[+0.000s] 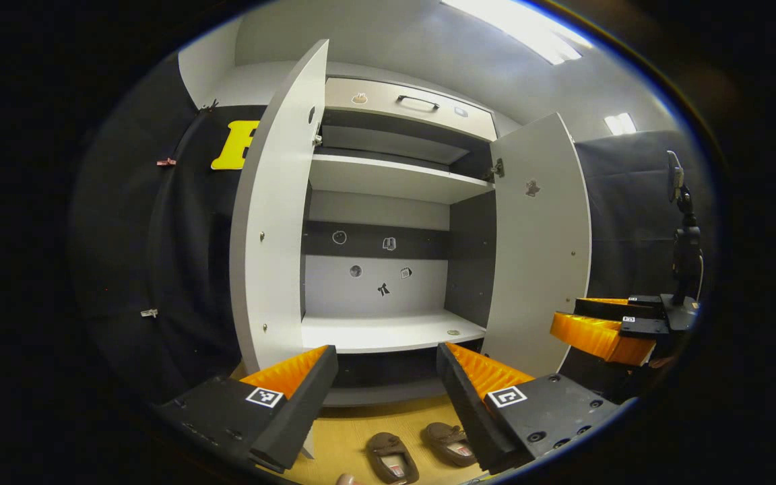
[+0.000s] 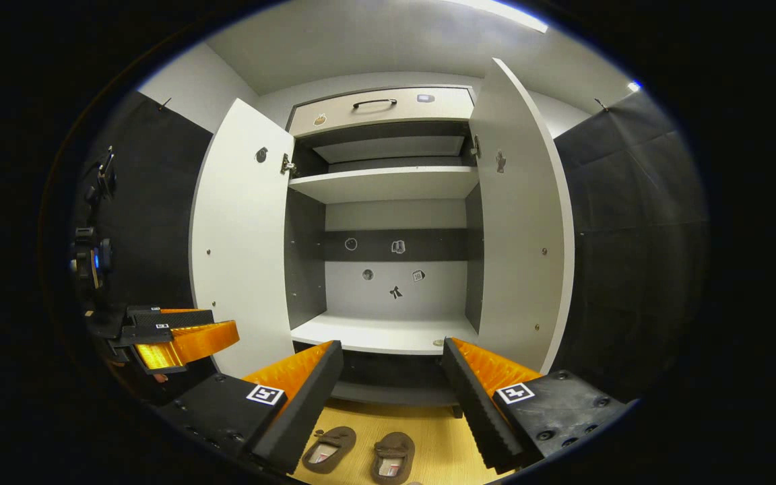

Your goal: Grab one shoe with the right hand and put it into the shoe cabinet, grab the other shoe with the left hand and put it into the shoe cabinet; then close the right door with the right hand and the left door with the left hand.

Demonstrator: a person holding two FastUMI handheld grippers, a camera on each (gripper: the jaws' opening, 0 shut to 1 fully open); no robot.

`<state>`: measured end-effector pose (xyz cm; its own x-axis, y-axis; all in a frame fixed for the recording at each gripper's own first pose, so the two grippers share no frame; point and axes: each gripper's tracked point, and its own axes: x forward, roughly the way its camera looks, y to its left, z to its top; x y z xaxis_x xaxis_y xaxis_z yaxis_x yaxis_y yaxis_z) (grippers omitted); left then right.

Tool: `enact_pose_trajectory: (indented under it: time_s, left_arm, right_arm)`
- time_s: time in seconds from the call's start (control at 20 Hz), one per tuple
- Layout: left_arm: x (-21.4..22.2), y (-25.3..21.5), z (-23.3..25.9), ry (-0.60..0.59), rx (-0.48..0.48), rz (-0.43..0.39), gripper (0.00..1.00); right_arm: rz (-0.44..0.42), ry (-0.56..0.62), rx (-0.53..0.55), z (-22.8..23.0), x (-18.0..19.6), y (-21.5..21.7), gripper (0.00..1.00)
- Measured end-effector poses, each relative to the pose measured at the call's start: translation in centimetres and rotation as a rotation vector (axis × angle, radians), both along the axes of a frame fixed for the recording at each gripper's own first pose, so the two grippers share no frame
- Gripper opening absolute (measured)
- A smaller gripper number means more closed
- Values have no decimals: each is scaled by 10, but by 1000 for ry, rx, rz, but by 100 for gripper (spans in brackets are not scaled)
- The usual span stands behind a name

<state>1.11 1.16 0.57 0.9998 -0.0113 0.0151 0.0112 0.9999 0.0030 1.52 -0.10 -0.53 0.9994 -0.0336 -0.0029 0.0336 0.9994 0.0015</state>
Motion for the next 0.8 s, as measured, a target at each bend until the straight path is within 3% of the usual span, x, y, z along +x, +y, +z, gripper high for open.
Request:
enact_pose_trajectory:
  time_s: [0.5,0.8]
  left_arm:
    - [2,5,-6,10,3,-50,94]
    - [0,9,-19,29,-10,-96,94]
  right_arm:
    - [-23,47,22,-34,2,10,98]
    - [-70,127,46,-81,-7,17,98]
